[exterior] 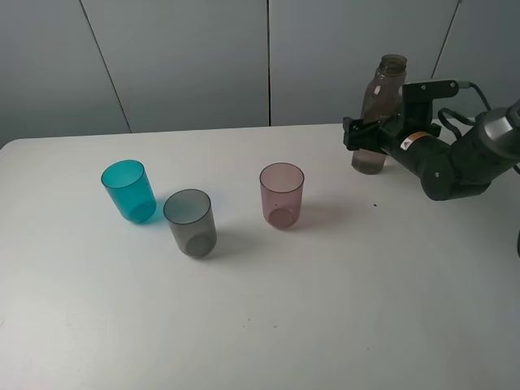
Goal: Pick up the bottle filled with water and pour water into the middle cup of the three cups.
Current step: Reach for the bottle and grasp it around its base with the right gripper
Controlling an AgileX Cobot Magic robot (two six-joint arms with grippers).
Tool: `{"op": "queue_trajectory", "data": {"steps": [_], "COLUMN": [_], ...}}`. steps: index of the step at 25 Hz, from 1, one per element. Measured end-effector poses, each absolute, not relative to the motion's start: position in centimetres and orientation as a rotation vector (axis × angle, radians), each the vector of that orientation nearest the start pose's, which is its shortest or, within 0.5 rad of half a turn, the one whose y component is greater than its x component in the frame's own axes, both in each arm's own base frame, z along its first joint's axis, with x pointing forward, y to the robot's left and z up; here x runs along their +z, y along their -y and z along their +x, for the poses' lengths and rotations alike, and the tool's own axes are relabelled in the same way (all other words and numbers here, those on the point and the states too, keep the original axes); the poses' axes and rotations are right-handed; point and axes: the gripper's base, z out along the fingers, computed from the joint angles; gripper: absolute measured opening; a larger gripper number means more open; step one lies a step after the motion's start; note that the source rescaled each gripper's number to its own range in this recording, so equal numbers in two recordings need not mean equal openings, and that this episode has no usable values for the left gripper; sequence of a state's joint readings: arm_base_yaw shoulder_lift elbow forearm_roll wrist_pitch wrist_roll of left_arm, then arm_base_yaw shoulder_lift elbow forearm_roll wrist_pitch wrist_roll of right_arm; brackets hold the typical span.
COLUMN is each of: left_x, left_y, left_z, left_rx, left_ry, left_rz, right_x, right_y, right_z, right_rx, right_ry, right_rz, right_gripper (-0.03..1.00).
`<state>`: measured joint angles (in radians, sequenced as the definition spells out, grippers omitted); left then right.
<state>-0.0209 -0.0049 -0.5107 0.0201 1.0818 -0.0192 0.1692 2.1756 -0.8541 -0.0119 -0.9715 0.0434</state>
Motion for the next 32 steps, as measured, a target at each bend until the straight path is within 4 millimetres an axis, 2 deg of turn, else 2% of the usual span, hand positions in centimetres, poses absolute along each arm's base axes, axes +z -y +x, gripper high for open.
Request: {"op": "queue_trajectory", "data": {"steps": [6, 12, 23, 24, 25, 26, 27, 32], "left_x": [27.85, 27.85, 27.85, 27.85, 27.85, 27.85, 27.85, 27.85], "left_y": [-0.18, -0.18, -0.18, -0.18, -0.18, -0.18, -0.18, -0.18], "left_z": [-0.78, -0.78, -0.78, -0.78, -0.78, -0.78, -0.78, -0.78], "left_rx": [-0.001, -0.001, -0.001, -0.001, -0.001, -0.001, -0.001, -0.001], "left_ry": [-2.05, -2.05, -2.05, -2.05, -2.05, -2.05, -2.05, -2.05], "left_rz": [0.0, 0.0, 0.0, 0.0, 0.0, 0.0, 0.0, 0.0], "right_x": [8.18, 7.27, 7.63, 7.64, 7.64, 7.64, 7.67, 7.67], "right_y": [-6.58, -6.6, -6.54, -6.54, -6.54, -6.43, -6.36, -6.26], "right_z": [37.98, 38.08, 38.29, 38.29, 38.29, 38.31, 38.32, 38.34], "right_rx": [0.155, 0.155, 0.153, 0.154, 0.158, 0.158, 0.158, 0.166], "right_ry": [-1.815, -1.818, -1.784, -1.782, -1.783, -1.784, -1.782, -1.783], "right_rz": [-0.127, -0.127, -0.112, -0.11, -0.106, -0.084, -0.07, -0.04], "right_gripper": [1.0, 1.0, 1.0, 0.91, 0.64, 0.16, 0.02, 0.0]}}
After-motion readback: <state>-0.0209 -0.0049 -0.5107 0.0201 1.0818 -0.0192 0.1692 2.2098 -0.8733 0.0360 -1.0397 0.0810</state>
